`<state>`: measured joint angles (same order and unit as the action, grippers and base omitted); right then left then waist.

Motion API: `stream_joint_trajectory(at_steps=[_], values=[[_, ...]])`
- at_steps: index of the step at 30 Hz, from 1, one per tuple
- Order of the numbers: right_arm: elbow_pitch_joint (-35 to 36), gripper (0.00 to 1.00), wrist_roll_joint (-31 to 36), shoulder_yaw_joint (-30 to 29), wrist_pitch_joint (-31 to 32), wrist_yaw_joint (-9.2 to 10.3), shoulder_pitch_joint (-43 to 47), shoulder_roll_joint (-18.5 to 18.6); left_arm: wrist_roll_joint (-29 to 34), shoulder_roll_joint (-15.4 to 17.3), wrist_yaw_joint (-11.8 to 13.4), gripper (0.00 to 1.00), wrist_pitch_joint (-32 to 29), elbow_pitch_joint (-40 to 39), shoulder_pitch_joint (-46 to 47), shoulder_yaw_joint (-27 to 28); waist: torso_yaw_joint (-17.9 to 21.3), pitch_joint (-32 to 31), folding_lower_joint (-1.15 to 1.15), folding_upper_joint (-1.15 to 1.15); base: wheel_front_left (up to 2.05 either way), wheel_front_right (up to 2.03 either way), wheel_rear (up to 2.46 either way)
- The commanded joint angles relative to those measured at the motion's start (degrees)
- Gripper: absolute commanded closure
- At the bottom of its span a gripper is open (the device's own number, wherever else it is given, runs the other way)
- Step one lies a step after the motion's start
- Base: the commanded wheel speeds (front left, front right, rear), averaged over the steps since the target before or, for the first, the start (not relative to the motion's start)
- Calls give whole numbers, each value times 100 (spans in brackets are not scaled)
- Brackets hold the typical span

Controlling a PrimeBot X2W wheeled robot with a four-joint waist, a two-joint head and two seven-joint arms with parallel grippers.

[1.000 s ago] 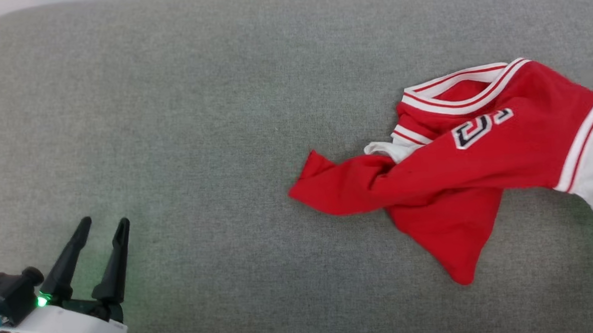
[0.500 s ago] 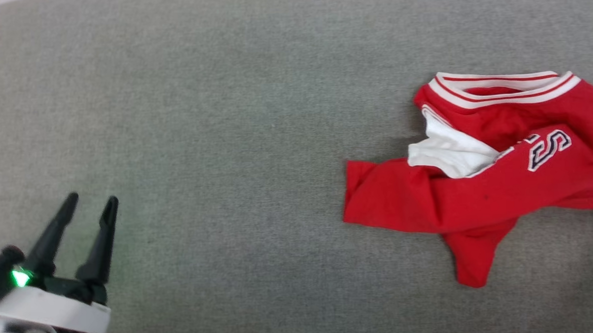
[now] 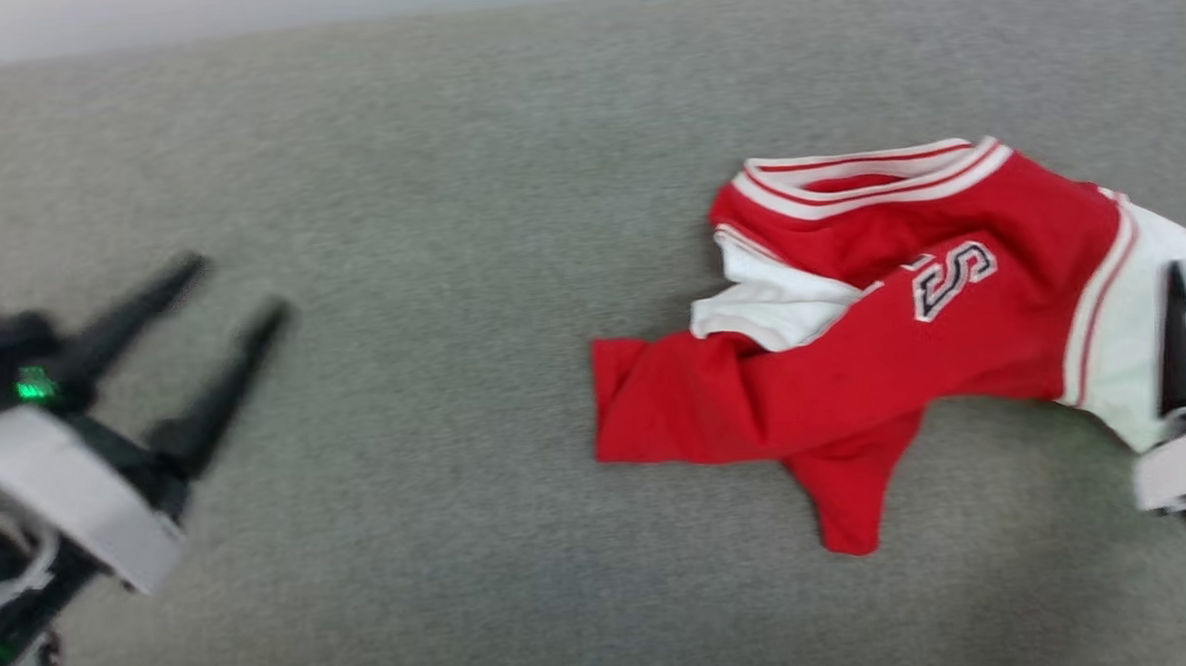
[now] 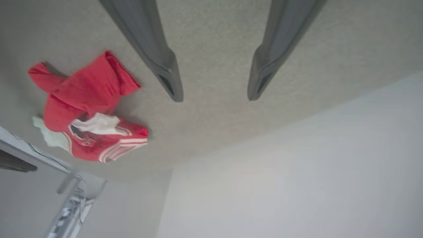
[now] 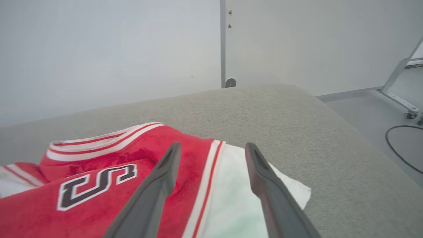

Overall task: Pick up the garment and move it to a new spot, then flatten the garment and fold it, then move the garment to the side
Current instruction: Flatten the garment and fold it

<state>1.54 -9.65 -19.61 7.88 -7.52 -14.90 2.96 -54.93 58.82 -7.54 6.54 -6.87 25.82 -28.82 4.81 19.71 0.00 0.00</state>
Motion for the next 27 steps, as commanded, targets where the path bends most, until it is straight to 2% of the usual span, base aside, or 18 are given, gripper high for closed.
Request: stream_joint_trajectory(at_steps=[1, 5, 8, 11, 14, 20, 27], values=[[118, 0, -137, 410, -141, 6, 160, -7, -476, 148, 11, 0, -715, -270, 473, -573, 379, 16, 0, 0, 0, 0, 0], [297, 0, -318, 1077, -362, 6, 327, -8, -1581, 135, 12, 0, -2508, -486, 1607, -1495, 638, 181, 0, 0, 0, 0, 0], [411, 0, -414, 1398, -527, 6, 408, -12, -2256, -177, 10, 0, -3641, -342, 2403, -1870, 816, 368, 0, 0, 0, 0, 0], [484, 0, -428, 1682, -722, 6, 443, -12, -2816, -502, 11, 0, -4359, -47, 3013, -1983, 1031, 594, 0, 0, 0, 0, 0], [488, 0, -507, 1918, -911, 6, 502, -10, -3257, -757, 10, 0, -4810, 198, 3400, -1981, 1256, 773, 0, 0, 0, 0, 0], [439, 0, -548, 2171, -1179, 6, 527, -14, -3429, -909, 10, 0, -5322, 456, 3733, -2091, 1545, 966, 0, 0, 0, 0, 0], [485, 0, -584, 2379, -1417, 6, 580, -13, -3722, -850, 10, 0, -5721, 575, 3645, -2197, 1743, 1098, 0, 0, 0, 0, 0]])
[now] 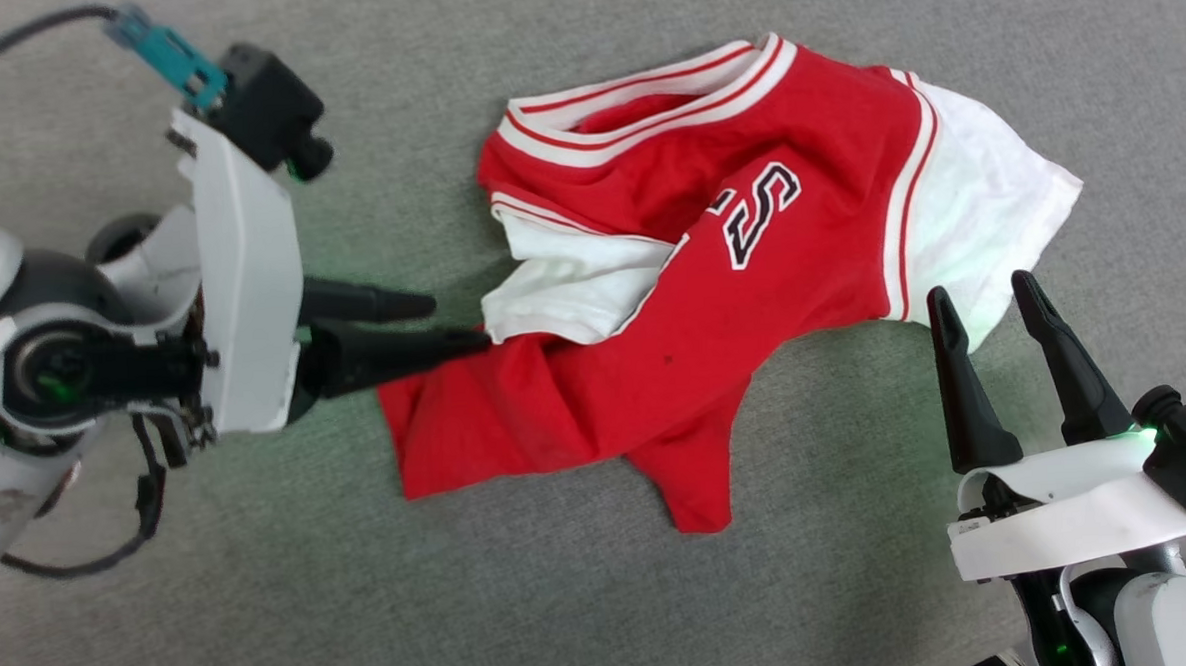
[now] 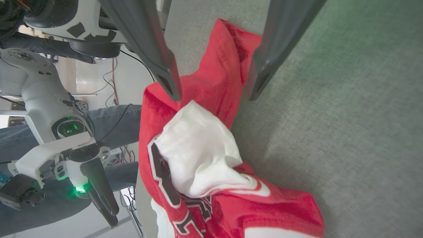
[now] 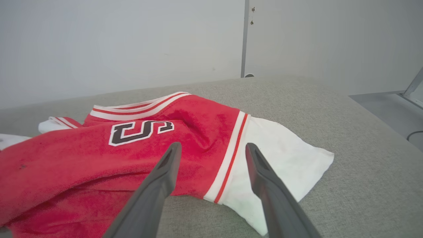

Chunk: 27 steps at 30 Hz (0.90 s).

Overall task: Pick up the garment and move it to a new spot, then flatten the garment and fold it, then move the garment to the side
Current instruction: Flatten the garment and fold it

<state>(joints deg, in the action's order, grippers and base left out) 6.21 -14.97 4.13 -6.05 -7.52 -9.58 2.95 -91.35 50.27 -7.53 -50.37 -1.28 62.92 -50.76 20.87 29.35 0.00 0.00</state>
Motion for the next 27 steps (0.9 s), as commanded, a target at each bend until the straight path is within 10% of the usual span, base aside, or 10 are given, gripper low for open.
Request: stream_joint_trajectory(at_steps=[1, 13, 20, 23, 27], values=[[-8, 0, -54, 17, -59, 6, 54, -11, -101, 17, 9, 0, -79, -5, -86, -20, 149, 146, 0, 0, 0, 0, 0], [-193, 0, -84, 118, -196, 6, -74, -12, -582, -14, 39, 3, -188, -163, -157, 132, 174, 200, 0, 0, 0, 0, 0], [-190, 0, -97, 176, -220, 6, -107, -12, -580, -104, 115, 56, -3, -207, -192, 208, 186, 257, 0, 0, 0, 0, 0], [-171, 0, -122, 193, -250, 6, -101, -12, -625, -141, 121, 100, 54, -214, -211, 239, 179, 286, 0, 0, 0, 0, 0], [-166, 0, -91, 83, -261, 6, -29, -11, -588, -179, 76, 100, 187, -166, -108, 359, 55, 242, 0, 0, 0, 0, 0]])
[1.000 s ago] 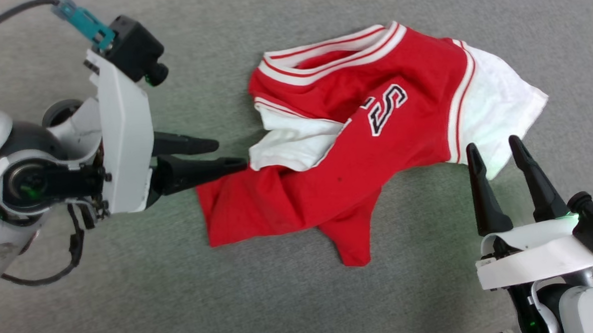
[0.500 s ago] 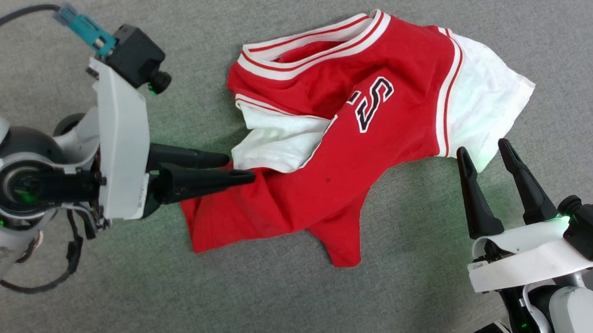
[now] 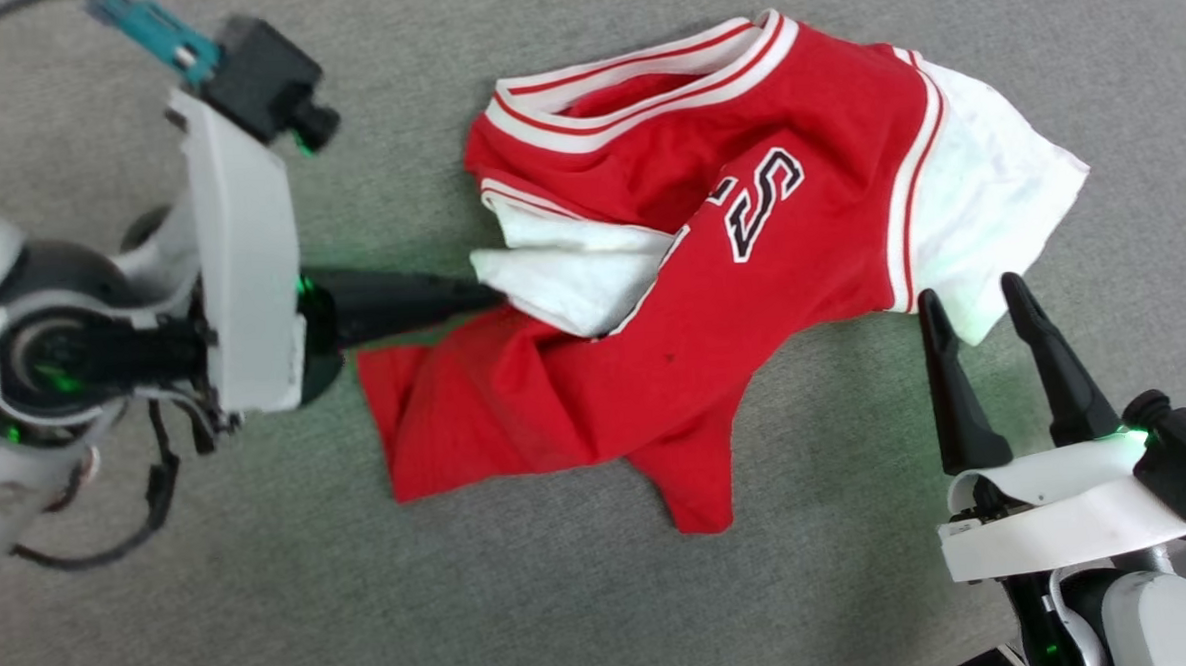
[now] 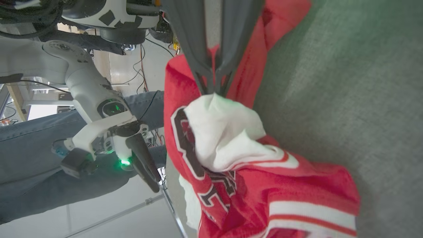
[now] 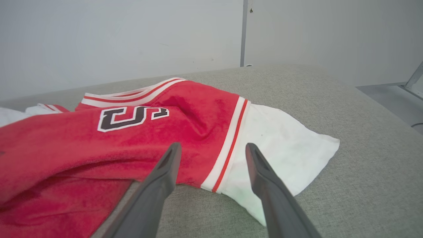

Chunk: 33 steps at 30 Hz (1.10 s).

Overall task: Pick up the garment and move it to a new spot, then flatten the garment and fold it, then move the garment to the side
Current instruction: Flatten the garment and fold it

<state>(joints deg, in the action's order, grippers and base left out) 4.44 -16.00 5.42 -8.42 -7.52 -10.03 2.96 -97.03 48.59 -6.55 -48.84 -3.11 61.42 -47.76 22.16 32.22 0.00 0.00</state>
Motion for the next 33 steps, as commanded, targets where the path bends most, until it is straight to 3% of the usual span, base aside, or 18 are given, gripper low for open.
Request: stream_joint_trajectory(at_steps=[1, 11, 17, 21, 31, 32, 33], values=[[3, 0, 21, -70, -5, 6, 37, -12, -20, -9, -33, 100, 68, 50, 85, 115, -124, -76, 0, 0, 0, 0, 0], [-85, 0, 100, -299, 283, 6, -84, -11, -119, 389, -99, 100, 169, 627, 435, 765, -661, -561, 0, 0, 0, 0, 0], [-39, 0, 130, -341, 410, 6, -89, -10, 469, 990, -102, 100, 220, 909, 273, 862, -797, -633, 0, 0, 0, 0, 0], [-29, 0, 124, -337, 443, 6, -34, -11, 1099, 1289, -103, 100, 519, 1298, -37, 631, -811, -618, 0, 0, 0, 0, 0], [174, 0, 395, -352, 810, 6, -4, -12, 1706, 1124, -99, 100, 1454, 2160, -599, 25, -811, -576, 0, 0, 0, 0, 0], [217, 0, 456, -352, 889, 6, -29, -12, 1704, 1075, -99, 83, 1587, 2169, -627, -18, -832, -592, 0, 0, 0, 0, 0], [257, 0, 510, -360, 970, 6, -66, -12, 1730, 1036, -99, 52, 1747, 2135, -637, -53, -860, -611, 0, 0, 0, 0, 0]])
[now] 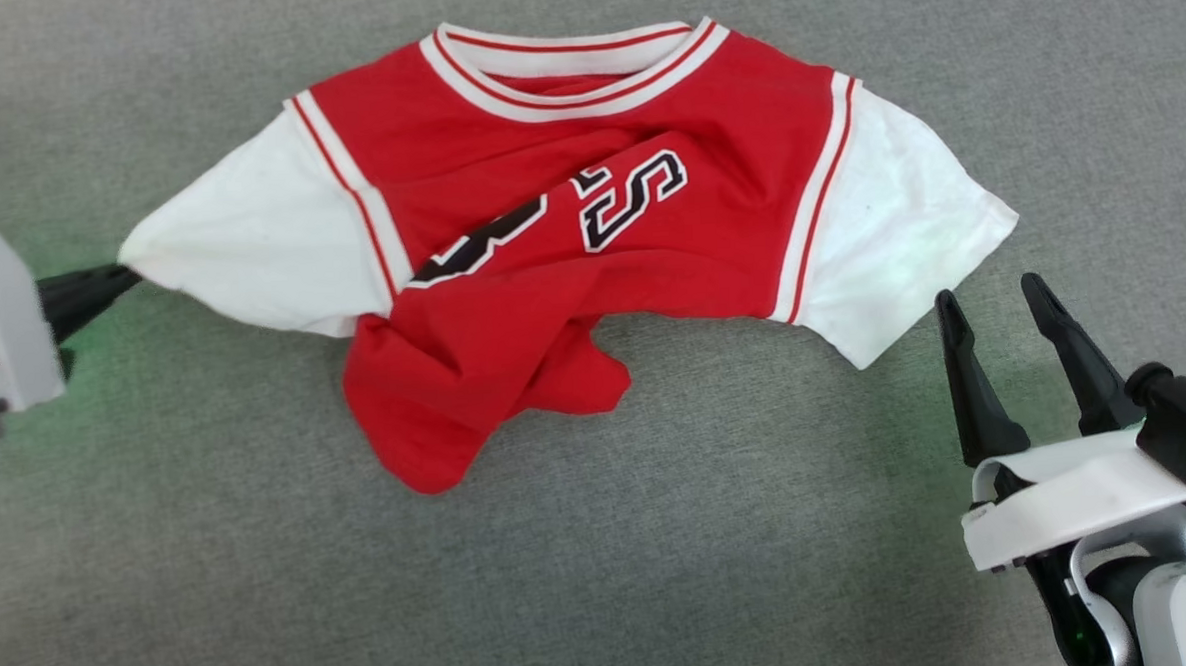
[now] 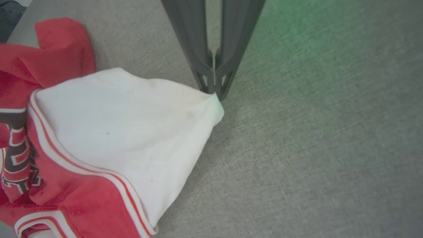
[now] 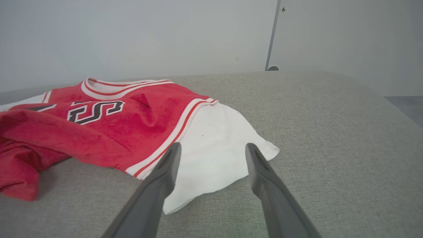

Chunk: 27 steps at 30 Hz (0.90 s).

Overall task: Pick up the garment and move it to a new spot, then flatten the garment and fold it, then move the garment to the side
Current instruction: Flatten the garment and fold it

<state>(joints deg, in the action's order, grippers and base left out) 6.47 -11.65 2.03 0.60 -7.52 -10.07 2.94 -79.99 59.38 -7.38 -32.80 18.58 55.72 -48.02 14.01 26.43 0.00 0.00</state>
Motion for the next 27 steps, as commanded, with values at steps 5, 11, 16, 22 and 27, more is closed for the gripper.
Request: stream_joint_trajectory(at_steps=[5, 11, 16, 22, 27], values=[[180, 0, 307, -25, 448, 6, -212, -11, -88, -88, -18, 0, 781, -272, -142, -116, -206, -135, 0, 0, 0, 0, 0], [163, 0, 1076, 209, 1417, 6, -549, -11, -211, 72, -18, 0, 2384, -908, -530, -36, -509, -301, 0, 0, 0, 0, 0], [113, 0, 1245, 376, 2453, 6, -961, 407, 205, 260, -17, 0, 4014, -1507, -1196, -248, -817, -402, 0, 0, 0, 0, 0], [50, 0, 616, 255, 3640, 6, -1534, 1246, 641, 74, -17, 0, 4798, -1563, -1909, 338, -1204, -338, 0, 0, 0, 0, 0], [-25, 0, -127, 122, 4652, 6, -1890, 1788, 1758, -536, -18, 0, 4787, -1664, -2900, 1872, -1514, -157, 0, 0, 0, 0, 0]])
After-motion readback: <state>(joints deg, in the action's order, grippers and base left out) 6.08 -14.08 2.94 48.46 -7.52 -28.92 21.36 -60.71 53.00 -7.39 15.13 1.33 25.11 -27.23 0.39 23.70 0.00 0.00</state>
